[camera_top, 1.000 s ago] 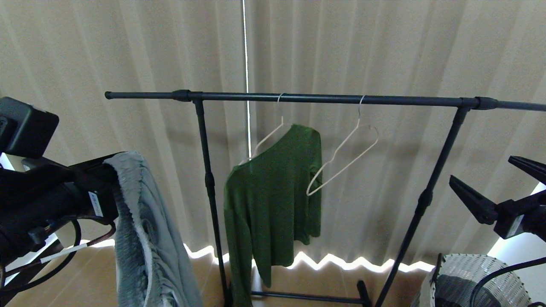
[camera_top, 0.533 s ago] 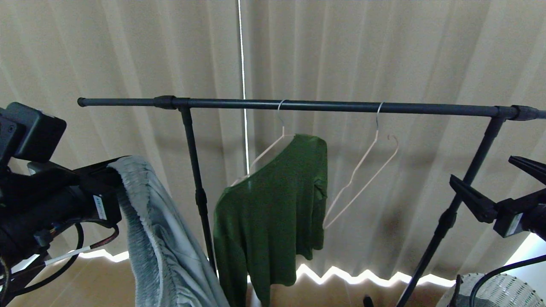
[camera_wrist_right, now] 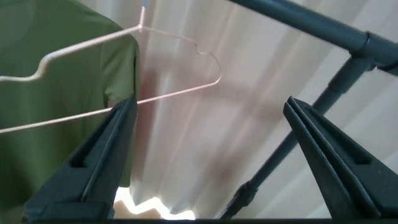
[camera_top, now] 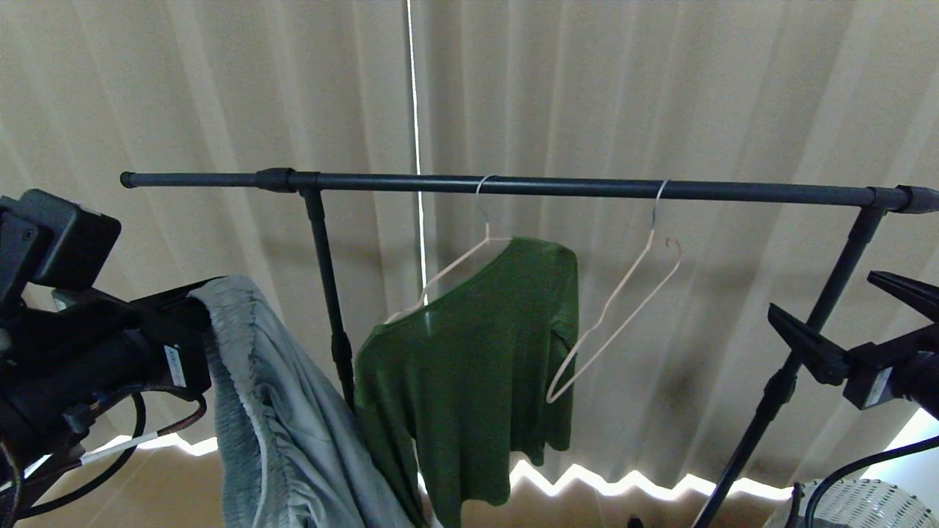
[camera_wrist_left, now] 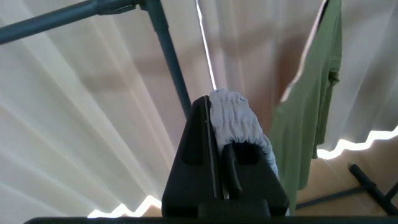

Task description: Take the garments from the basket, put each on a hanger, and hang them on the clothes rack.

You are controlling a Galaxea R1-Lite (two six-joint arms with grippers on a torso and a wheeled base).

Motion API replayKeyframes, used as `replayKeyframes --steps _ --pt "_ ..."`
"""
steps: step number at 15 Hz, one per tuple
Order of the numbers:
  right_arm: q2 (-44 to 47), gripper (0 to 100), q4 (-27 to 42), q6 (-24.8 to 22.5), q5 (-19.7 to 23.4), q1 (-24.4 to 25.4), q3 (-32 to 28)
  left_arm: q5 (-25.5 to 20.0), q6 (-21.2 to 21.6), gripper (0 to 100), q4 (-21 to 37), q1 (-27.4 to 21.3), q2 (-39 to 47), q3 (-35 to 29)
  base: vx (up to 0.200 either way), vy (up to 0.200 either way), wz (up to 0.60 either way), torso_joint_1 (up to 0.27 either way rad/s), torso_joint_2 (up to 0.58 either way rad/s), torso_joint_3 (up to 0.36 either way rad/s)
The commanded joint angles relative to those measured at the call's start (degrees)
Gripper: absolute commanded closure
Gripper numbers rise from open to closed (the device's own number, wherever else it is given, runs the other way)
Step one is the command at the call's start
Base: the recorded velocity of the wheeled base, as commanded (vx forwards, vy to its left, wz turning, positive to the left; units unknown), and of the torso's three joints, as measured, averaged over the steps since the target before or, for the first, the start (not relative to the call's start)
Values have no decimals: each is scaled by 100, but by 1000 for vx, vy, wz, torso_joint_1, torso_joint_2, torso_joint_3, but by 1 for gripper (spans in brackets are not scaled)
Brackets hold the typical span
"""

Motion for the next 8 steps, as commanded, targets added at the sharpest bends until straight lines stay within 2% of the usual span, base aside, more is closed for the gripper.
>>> replayKeyframes --steps 1,3,5,8 --pt "260 0 -6 9 1 62 -73 1 19 100 3 74 3 16 0 0 0 0 0 0" --pt "559 0 -6 80 1 247 -249 1 19 100 3 91 3 33 0 0 0 0 0 0" --pt "990 0 20 475 -70 537 -635 1 19 100 3 82 12 60 0 0 0 0 0 0" --pt "1614 0 64 932 -465 1152 -1207 -16 1 100 3 65 12 112 0 0 0 0 0 0"
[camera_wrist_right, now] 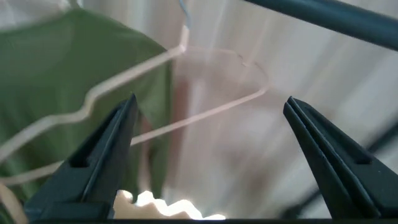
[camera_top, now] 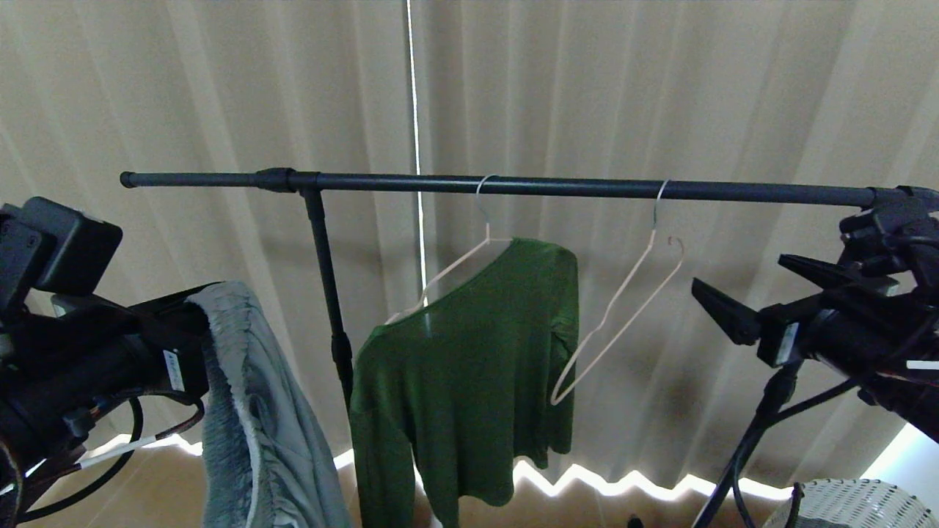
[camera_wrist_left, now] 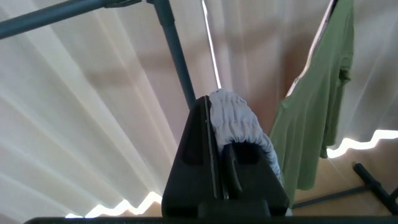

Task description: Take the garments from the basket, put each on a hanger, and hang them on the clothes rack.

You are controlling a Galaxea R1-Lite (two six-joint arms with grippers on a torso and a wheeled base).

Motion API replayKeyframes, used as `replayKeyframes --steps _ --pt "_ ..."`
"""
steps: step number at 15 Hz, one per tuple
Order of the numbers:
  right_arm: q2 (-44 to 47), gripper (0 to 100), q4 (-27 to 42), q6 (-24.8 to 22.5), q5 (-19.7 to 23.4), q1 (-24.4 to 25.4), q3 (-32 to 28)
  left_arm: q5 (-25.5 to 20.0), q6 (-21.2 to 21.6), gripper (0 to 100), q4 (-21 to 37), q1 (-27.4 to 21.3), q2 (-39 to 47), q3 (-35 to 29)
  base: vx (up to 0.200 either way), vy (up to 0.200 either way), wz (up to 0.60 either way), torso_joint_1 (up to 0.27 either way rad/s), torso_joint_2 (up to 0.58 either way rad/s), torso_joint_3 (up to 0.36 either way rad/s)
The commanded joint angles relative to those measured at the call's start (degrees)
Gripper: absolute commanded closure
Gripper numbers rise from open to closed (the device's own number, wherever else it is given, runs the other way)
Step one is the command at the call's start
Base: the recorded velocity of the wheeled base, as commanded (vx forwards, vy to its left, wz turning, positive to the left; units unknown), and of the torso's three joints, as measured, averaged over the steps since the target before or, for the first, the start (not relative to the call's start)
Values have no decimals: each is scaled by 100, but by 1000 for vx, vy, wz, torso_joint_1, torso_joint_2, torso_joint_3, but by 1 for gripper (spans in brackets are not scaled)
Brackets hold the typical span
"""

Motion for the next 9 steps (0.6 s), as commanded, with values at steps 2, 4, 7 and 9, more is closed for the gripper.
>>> replayKeyframes --steps 2,4,7,9 --pt "791 0 246 361 -274 680 -557 -174 -3 100 0 -8 -26 125 0 0 0 0 0 0" --pt "1204 0 475 510 -423 724 -935 -200 -3 100 0 -8 -44 134 0 0 0 0 0 0" --pt "1652 0 686 563 -862 733 -1304 -200 -3 100 0 -8 -79 186 0 0 0 0 0 0" --pt "1652 0 765 563 -906 733 -1348 -200 -3 100 0 -8 -123 213 0 0 0 0 0 0"
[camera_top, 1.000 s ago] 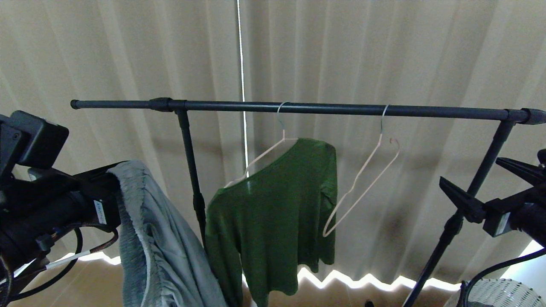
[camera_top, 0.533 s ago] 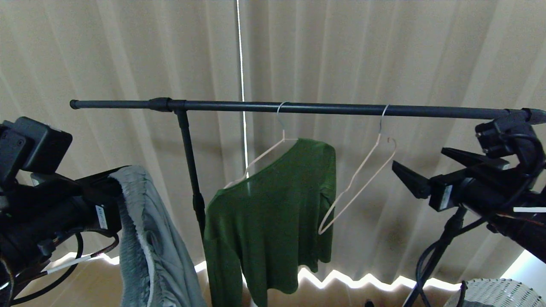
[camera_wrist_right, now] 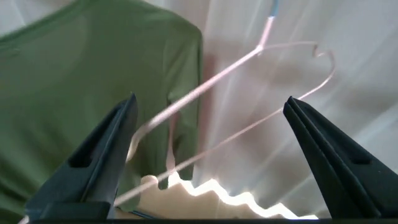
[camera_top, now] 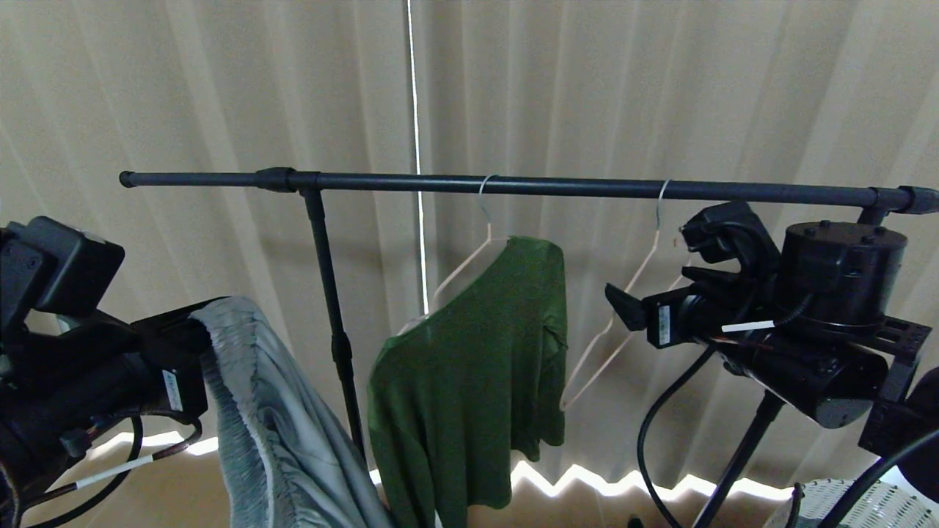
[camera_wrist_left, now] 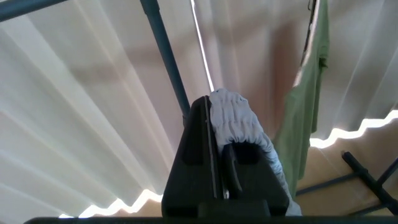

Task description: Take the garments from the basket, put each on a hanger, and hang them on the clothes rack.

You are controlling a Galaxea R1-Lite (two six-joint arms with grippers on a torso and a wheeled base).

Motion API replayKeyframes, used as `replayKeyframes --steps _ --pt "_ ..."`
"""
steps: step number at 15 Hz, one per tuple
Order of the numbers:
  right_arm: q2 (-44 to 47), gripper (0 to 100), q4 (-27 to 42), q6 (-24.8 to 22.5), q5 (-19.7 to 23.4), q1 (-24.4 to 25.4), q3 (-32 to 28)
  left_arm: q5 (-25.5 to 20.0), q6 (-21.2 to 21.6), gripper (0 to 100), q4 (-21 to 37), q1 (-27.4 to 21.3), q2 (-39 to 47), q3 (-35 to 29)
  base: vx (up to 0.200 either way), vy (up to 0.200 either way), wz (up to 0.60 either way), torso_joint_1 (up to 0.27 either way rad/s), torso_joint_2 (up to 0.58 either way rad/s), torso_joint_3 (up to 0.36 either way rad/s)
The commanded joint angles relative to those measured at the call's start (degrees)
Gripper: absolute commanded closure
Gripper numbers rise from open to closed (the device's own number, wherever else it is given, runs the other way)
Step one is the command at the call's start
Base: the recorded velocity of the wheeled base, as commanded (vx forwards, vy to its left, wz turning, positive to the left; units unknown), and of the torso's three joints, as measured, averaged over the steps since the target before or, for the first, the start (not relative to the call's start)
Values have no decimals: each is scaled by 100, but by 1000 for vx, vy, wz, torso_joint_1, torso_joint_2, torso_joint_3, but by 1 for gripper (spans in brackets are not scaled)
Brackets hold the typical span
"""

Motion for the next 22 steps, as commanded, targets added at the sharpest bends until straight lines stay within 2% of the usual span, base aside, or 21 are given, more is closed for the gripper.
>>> replayKeyframes --steps 1,6,9,13,15,16,18,22 --pt "162 0 131 1 -72 8 -55 3 1 100 -9 -3 -41 27 0 0 0 0 0 0" --pt "83 0 509 80 -388 -36 6 3 1 100 0 -3 -41 27 0 0 0 0 0 0" --pt "-93 0 588 106 -415 -36 50 3 1 100 0 -3 -41 35 0 0 0 0 0 0" --pt "-515 0 1502 599 -415 -36 32 3 -8 100 -9 -3 -32 71 0 0 0 0 0 0" --pt "-594 0 2152 985 -415 -44 -152 3 -8 100 -9 -3 -24 71 0 0 0 0 0 0" --pt "-585 0 2618 1249 -415 -106 -398 3 -8 100 0 -3 -24 71 0 0 0 0 0 0" --pt "-471 0 3084 1495 -353 -211 -811 3 -8 100 0 -3 -32 79 0 0 0 0 0 0" --pt "-49 0 3128 1521 -292 -466 -1093 3 -8 100 -18 14 -50 123 0 0 0 0 0 0"
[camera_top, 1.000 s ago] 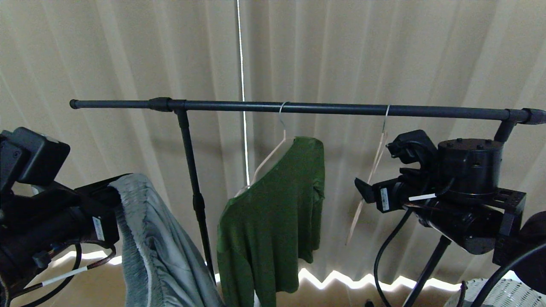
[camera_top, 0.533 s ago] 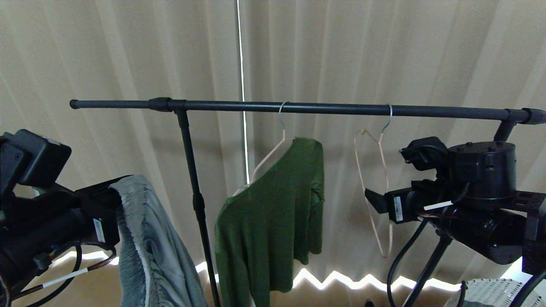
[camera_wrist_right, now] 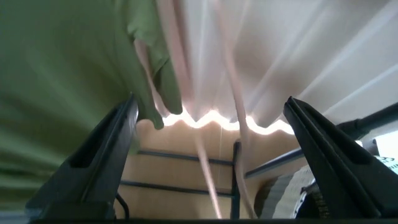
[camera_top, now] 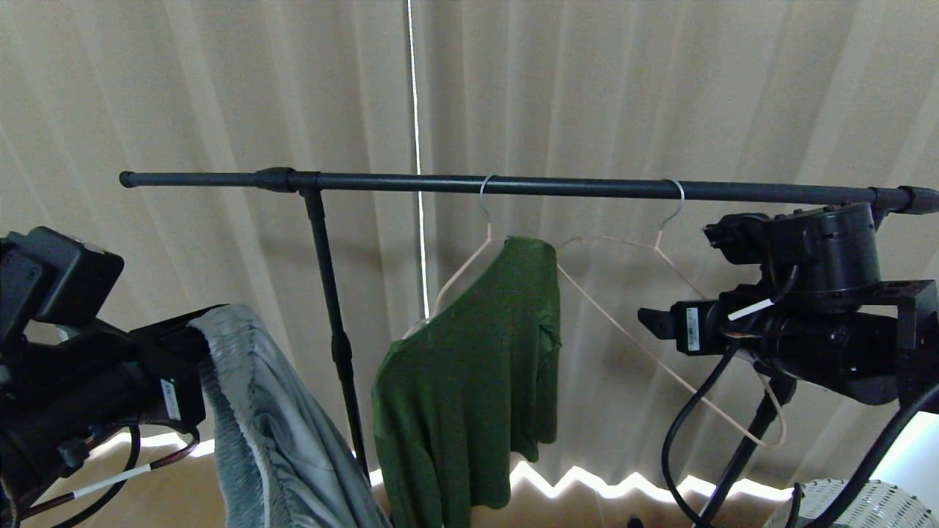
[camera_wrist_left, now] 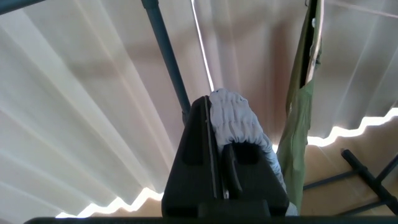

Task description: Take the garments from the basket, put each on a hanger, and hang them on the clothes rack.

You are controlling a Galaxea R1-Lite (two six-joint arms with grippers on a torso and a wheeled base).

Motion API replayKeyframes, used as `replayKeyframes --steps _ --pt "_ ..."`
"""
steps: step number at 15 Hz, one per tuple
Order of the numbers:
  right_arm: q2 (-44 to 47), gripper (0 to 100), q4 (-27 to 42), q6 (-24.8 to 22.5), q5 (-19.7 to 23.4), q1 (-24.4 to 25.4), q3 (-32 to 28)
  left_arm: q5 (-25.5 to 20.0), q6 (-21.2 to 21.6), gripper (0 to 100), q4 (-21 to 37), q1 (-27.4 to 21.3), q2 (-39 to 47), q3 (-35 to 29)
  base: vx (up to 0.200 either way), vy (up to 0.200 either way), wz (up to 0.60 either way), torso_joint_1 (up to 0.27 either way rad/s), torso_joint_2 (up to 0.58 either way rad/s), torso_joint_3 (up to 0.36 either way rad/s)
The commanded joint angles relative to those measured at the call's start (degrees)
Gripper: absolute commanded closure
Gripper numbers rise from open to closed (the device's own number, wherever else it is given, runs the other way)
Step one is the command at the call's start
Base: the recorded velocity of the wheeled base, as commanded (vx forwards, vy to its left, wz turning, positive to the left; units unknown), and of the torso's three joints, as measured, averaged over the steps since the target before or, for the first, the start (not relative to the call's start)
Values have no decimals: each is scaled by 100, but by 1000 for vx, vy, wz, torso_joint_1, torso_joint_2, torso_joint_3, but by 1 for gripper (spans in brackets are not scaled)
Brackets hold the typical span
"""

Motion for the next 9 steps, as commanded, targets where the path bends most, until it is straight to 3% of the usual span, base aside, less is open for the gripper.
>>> replayKeyframes --steps 1,9 --pt "210 0 10 1 45 -55 -92 3 1 100 -4 8 -5 7 0 0 0 0 0 0" --pt "588 0 -69 -122 -25 -73 -171 3 -8 100 -4 -1 4 7 0 0 0 0 0 0"
